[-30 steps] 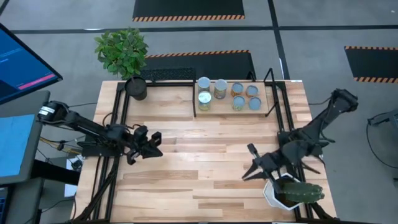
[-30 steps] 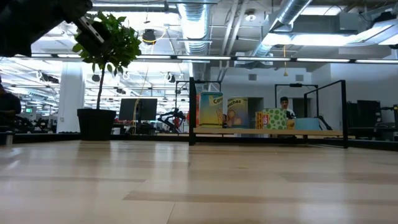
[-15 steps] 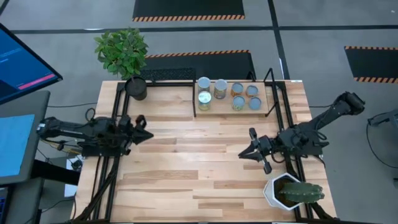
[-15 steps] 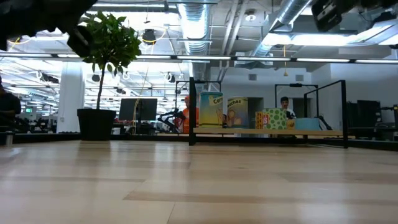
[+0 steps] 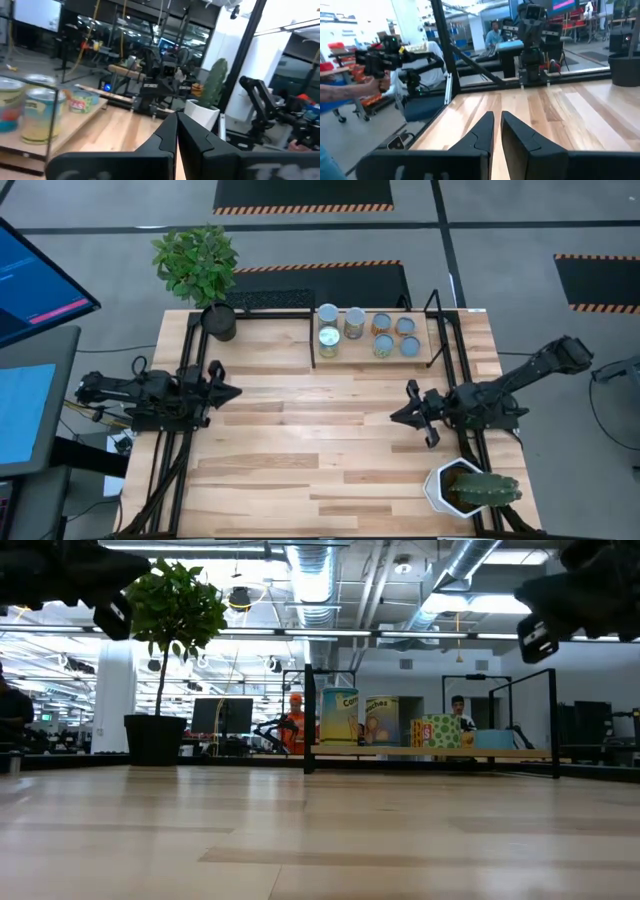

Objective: Pick and place cans onto a shelf
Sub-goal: Return to Home Position

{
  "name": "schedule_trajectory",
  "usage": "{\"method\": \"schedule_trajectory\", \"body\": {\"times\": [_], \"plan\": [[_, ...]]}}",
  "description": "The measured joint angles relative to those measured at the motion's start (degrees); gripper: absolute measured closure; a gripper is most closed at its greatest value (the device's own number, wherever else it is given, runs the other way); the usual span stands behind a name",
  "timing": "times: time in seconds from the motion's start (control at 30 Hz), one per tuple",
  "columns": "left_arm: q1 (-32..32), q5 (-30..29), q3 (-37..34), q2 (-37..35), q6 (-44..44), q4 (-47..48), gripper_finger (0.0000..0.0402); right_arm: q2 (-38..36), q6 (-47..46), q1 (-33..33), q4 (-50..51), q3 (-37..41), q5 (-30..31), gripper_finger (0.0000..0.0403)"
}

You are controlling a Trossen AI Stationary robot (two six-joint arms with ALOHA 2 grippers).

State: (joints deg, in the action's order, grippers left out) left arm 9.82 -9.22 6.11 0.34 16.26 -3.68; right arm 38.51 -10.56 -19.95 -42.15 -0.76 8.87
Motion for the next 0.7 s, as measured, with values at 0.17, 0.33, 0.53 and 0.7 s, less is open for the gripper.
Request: {"method": "schedule_trajectory", "body": {"times": [0.17, 0.33, 0.53, 0.7], "plan": [[0.0, -2.19, 0.0, -0.15, -3.96, 0.77, 0.0401, -4.57, 2.24, 1.11, 6.35, 0.27, -0.2, 0.0345], [0.0, -2.65, -1.5, -0.17, -7.66, 1.91, 0.0401, -7.65, 1.49, 3.09, 15.04, 0.27, -0.08, 0.0345], [0.0, -2.62, -5.38, -0.14, -8.16, -2.28, 0.0401, -8.34, 2.89, 3.77, 15.71, 0.29, -0.06, 0.0345], [-1.36, -7.08, -5.38, -0.15, -11.13, -2.72, 0.0401, -8.32, 3.68, 3.81, 16.65, 0.32, -0.05, 0.0345]]}}
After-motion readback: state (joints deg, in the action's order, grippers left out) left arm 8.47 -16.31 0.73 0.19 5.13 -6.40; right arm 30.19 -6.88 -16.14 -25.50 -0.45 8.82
